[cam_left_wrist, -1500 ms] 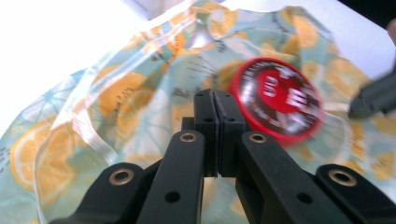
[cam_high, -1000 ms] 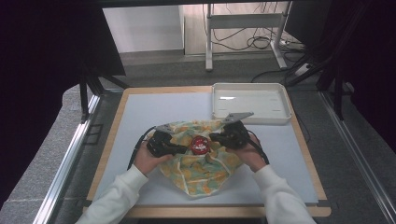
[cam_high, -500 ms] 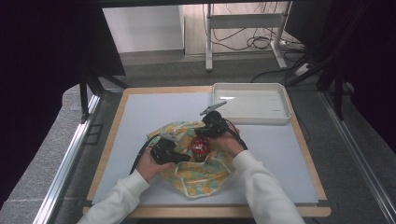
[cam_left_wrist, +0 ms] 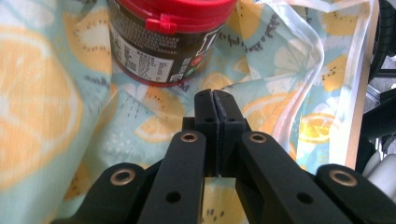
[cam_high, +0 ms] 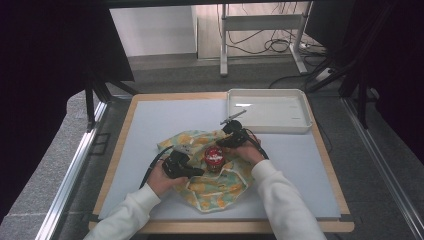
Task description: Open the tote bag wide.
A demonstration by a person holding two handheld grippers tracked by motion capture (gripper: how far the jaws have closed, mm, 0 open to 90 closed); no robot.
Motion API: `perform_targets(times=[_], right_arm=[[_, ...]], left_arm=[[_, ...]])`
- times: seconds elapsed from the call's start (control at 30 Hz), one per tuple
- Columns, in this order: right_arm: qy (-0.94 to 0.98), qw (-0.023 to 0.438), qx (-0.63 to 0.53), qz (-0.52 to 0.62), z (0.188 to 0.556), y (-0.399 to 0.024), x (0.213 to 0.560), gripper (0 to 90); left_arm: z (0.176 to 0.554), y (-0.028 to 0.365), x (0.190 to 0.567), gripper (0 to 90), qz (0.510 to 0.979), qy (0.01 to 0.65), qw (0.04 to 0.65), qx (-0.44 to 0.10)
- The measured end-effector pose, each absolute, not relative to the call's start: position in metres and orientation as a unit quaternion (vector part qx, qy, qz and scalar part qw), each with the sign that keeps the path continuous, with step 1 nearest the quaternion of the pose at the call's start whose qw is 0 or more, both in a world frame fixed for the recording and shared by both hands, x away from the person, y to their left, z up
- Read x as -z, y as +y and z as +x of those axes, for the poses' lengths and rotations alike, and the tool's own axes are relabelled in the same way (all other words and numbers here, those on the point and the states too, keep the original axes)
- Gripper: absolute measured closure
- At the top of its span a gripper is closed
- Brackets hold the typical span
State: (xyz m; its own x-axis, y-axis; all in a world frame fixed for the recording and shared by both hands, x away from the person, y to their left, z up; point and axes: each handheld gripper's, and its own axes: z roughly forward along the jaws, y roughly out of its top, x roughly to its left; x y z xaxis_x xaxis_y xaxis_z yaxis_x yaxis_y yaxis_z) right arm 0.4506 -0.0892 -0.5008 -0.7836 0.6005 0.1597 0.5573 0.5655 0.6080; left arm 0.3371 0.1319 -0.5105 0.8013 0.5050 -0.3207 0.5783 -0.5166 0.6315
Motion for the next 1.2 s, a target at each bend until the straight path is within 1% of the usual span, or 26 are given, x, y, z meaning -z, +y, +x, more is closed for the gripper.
perform_targets(times=[0.23,0.5,0.97,1.03,1.2], right_arm=[[0.882,0.055,-0.317,0.344,0.459,-0.092,0.513,89.0],[0.874,0.063,-0.331,0.352,0.461,-0.093,0.522,89.1],[0.868,0.065,-0.337,0.359,0.46,-0.098,0.52,89.0],[0.866,0.067,-0.343,0.359,0.459,-0.099,0.517,89.0],[0.854,0.089,-0.371,0.353,0.453,-0.105,0.502,89.0]], left_arm=[[0.336,0.134,0.514,90.0,0.871,0.313,0.375,0.05],[0.335,0.133,0.519,90.0,0.874,0.314,0.368,0.048],[0.335,0.131,0.525,90.0,0.873,0.32,0.364,0.051],[0.335,0.132,0.524,90.0,0.871,0.32,0.37,0.046],[0.332,0.139,0.513,90.0,0.859,0.324,0.396,0.029]])
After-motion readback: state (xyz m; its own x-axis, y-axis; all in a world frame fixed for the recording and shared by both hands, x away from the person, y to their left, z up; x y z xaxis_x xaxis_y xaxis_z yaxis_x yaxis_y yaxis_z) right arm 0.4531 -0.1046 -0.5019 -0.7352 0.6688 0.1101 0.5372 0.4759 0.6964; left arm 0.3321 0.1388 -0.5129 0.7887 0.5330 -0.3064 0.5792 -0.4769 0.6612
